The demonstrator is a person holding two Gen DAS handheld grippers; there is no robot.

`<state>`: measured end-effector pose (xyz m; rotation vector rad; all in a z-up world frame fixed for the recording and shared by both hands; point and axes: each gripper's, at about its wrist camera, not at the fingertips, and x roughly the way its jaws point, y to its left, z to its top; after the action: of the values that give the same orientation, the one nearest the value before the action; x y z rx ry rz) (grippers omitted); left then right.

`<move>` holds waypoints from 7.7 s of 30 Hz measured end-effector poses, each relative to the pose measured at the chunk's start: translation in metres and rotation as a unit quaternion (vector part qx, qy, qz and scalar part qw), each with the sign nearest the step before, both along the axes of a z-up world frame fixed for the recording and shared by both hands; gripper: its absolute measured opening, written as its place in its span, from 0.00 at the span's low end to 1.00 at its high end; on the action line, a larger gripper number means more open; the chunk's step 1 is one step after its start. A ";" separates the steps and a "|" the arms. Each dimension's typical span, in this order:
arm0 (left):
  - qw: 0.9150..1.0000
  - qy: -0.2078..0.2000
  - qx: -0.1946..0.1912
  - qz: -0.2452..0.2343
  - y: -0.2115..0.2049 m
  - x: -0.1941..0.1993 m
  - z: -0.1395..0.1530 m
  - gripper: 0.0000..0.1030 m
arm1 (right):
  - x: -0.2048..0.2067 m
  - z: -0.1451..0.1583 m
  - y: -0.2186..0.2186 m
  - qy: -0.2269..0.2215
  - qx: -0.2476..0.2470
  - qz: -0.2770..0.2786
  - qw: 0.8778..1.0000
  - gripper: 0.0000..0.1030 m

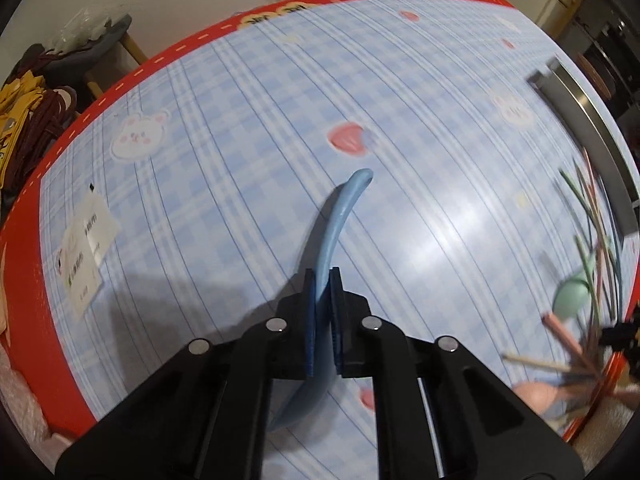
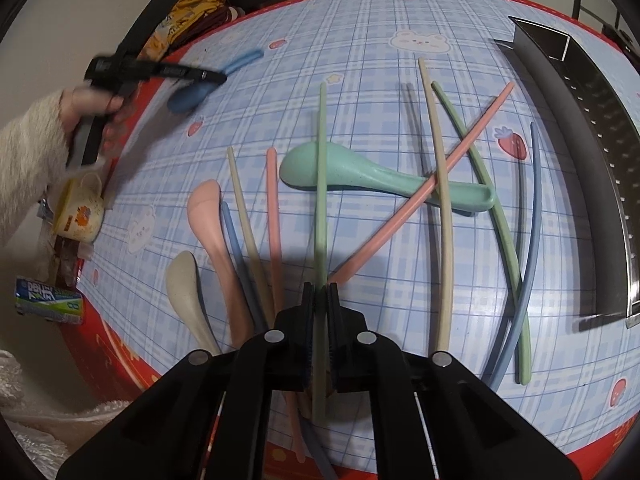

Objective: Organize utensils
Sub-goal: 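Grasp blue spoon handle with left tool while right tool grasps green chopstick, then carry blue spoon with left tool while right tool carries chopstick to steel basket, then lower both utensils into steel basket and open both tools, then move left tool toward beige spoon while right tool approaches beige chopstick, then grasp beige spoon handle with left tool while right tool grasps beige chopstick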

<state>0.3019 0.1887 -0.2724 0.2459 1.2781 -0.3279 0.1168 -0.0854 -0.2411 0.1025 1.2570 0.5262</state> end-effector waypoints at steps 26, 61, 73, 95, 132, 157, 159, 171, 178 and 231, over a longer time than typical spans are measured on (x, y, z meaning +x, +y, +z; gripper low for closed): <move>0.982 0.010 -0.152 0.115 -0.067 -0.163 0.055 0.10 | -0.028 -0.002 -0.011 -0.006 0.016 -0.009 1.000 0.06; 0.945 -0.008 -0.240 0.224 -0.087 -0.246 0.071 0.10 | -0.030 0.033 -0.049 -0.029 0.083 -0.026 0.996 0.07; 0.930 -0.021 -0.231 0.284 -0.182 -0.226 0.088 0.10 | 0.007 0.045 -0.169 -0.046 0.106 -0.029 0.993 0.07; 0.923 -0.033 -0.199 0.328 -0.345 -0.085 0.083 0.10 | 0.109 0.012 -0.261 -0.013 0.113 -0.049 0.992 0.07; 0.937 -0.120 -0.135 0.299 -0.323 -0.031 0.124 0.92 | 0.115 0.040 -0.274 -0.068 0.063 -0.069 0.993 0.84; 0.939 -0.097 -0.029 0.329 -0.208 -0.239 0.083 0.94 | 0.012 0.037 -0.220 -0.124 -0.049 -0.074 0.988 0.94; 0.937 -0.084 -0.027 0.338 -0.198 -0.249 0.075 0.94 | 0.007 0.038 -0.207 -0.125 -0.052 -0.068 0.988 0.94; 0.913 -0.025 -0.085 0.399 -0.130 -0.295 0.033 0.94 | -0.004 0.032 -0.142 -0.098 -0.060 -0.045 0.992 0.94; 0.884 -0.010 -0.140 0.447 -0.088 -0.310 0.024 0.94 | -0.010 0.027 -0.117 -0.080 -0.065 -0.029 0.994 0.94; 0.894 -0.047 -0.198 0.400 -0.095 -0.288 0.003 0.26 | 0.036 -0.013 -0.045 -0.044 -0.058 0.036 0.997 0.10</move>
<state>0.0134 0.0938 -0.2693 -0.6036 1.0853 0.1397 0.1531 -0.1304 -0.2541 -0.0627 1.2056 0.5142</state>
